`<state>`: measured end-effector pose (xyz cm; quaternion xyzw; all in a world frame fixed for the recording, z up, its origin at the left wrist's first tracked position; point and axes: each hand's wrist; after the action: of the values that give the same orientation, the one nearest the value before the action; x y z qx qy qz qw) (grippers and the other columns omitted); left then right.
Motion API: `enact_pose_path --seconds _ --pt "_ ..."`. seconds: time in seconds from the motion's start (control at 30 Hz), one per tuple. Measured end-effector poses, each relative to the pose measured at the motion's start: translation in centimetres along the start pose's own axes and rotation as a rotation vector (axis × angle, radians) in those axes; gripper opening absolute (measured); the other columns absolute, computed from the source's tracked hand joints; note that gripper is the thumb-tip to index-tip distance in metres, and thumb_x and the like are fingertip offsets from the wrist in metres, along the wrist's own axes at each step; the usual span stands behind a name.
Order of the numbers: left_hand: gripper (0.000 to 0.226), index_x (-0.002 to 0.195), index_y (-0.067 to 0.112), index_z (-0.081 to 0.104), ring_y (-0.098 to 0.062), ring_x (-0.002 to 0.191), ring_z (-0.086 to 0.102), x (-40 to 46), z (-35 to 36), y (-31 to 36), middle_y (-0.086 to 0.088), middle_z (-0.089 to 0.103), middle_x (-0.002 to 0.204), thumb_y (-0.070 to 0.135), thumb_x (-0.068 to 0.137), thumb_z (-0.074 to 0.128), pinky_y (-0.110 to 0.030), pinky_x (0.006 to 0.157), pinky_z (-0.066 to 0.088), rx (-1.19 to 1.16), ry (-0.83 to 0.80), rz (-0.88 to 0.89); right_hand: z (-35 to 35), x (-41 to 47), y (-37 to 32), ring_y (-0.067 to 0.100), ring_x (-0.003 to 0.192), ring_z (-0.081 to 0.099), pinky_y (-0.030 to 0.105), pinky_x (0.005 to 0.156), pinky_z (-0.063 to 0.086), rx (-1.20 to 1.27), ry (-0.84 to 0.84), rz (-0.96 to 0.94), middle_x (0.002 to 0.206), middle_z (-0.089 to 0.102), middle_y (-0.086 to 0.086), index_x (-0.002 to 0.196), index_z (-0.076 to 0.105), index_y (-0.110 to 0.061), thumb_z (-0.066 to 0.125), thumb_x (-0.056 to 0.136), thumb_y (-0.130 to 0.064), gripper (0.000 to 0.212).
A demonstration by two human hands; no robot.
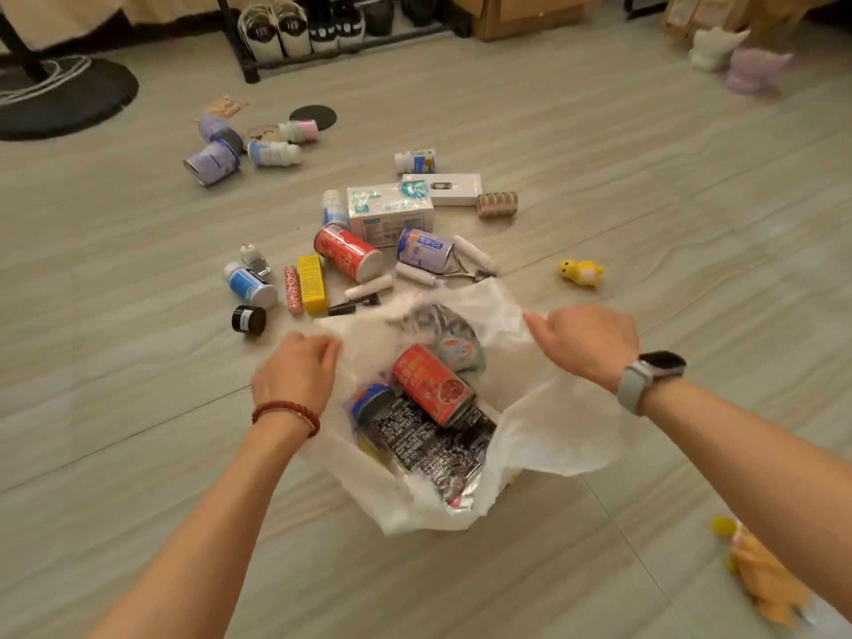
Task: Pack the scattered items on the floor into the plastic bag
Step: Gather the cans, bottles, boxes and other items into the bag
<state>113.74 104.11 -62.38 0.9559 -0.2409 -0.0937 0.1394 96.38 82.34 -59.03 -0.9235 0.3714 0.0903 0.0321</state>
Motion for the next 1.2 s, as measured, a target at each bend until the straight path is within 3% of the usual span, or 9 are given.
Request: enact_pose_path --seconds 0.1,0.2,0.3,0.4,0.5,0.7,0.87,1.07,1.2 --pt "0.036 0.107 0.027 0.066 -0.03 0.113 0.048 -1.0 2.8 -1.7 -0.008 0.048 0.127 0.045 0.092 0.038 -0.04 0.088 0.042 0.153 -0.2 -0.007 3.5 -0.2 1.6 0.032 0.106 0.054 0.036 0.081 0.04 -0.099 -0.228 0.011 0.117 0.057 0.015 0.103 0.062 -0.011 0.027 0.094 -0.044 0.049" --pt "0.037 0.119 0.024 0.056 -0.032 0.128 0.034 -1.2 3.8 -2.0 -0.012 0.039 0.14 0.045 0.09 0.043 -0.049 0.105 0.027 0.147 0.014 0.051 4.6 0.2 1.7 0.031 0.12 0.042 0.044 0.097 0.033 -0.044 -0.139 -0.042 0.132 0.043 0.011 0.124 0.047 -0.017 0.031 0.092 -0.032 0.039" --pt "0.05 0.122 0.022 0.048 -0.028 0.129 0.026 -0.6 4.7 -0.6 -0.015 0.04 0.137 0.051 0.083 0.037 -0.056 0.109 0.017 0.105 0.276 0.246 4.8 1.0 -0.1 0.026 0.137 0.023 0.051 0.112 0.015 0.114 -0.001 -0.241 0.148 0.029 0.004 0.14 0.026 -0.029 0.023 0.09 -0.035 0.051" --pt "0.065 0.139 0.035 0.026 -0.024 0.142 0.005 1.2 5.9 0.9 -0.008 0.019 0.153 0.063 0.081 0.019 -0.054 0.113 -0.001 0.158 0.035 0.344 5.8 2.9 -2.8 0.026 0.144 0.002 0.058 0.113 0.001 0.095 -0.088 -0.339 0.156 0.012 -0.003 0.143 0.013 -0.038 0.021 0.094 -0.046 0.05" --pt "0.066 0.142 0.041 0.012 -0.024 0.144 -0.006 4.3 8.0 0.9 0.0 0.006 0.157 0.07 0.082 0.016 -0.054 0.115 0.0 0.14 -0.275 0.3 7.6 5.7 -4.6 0.029 0.144 -0.008 0.059 0.112 -0.001 0.12 -0.238 -0.287 0.157 -0.001 -0.004 0.141 0.006 -0.045 0.022 0.09 -0.058 0.055" --pt "0.077 0.128 0.024 0.049 -0.032 0.121 0.045 6.5 9.1 -0.5 -0.008 0.051 0.136 0.068 0.075 0.014 -0.044 0.101 0.038 0.015 -0.411 0.224 10.2 7.0 -6.2 0.039 0.14 0.013 0.05 0.112 0.019 0.171 -0.465 -0.316 0.157 0.006 0.004 0.142 0.005 -0.043 0.019 0.091 -0.058 0.055" --pt "0.054 0.133 0.026 0.042 -0.027 0.125 0.038 1.5 8.2 -1.0 0.0 0.047 0.139 0.056 0.092 0.024 -0.042 0.104 0.031 0.075 -0.447 0.261 10.1 3.3 -5.5 0.035 0.136 0.024 0.048 0.106 0.033 0.072 -0.499 -0.424 0.156 0.01 0.004 0.142 0.004 -0.044 0.015 0.092 -0.057 0.053" --pt "0.084 0.131 0.043 0.039 -0.015 0.126 0.037 -3.7 8.2 -2.4 0.011 0.049 0.134 0.071 0.065 -0.004 -0.043 0.106 0.014 0.119 -0.467 0.313 10.4 -0.5 -4.2 0.029 0.125 0.037 0.043 0.101 0.035 0.016 -0.54 -0.56 0.151 0.025 0.007 0.141 0.007 -0.045 0.011 0.09 -0.058 0.053" --pt "0.074 0.123 0.037 0.047 -0.02 0.113 0.044 -3.8 7.1 -2.5 -0.002 0.051 0.114 0.08 0.072 0.014 -0.039 0.097 0.016 0.131 -0.199 0.353 8.7 1.0 -3.8 0.021 0.108 0.044 0.038 0.091 0.034 0.0 -0.495 -0.603 0.133 0.049 0.003 0.137 0.027 -0.046 0.016 0.085 -0.068 0.057"
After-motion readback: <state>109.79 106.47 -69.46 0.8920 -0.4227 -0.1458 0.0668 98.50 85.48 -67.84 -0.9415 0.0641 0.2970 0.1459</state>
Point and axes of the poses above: each hand's wrist, its own x-axis towards the middle knuckle, its own z-axis out of the palm, y = z × x
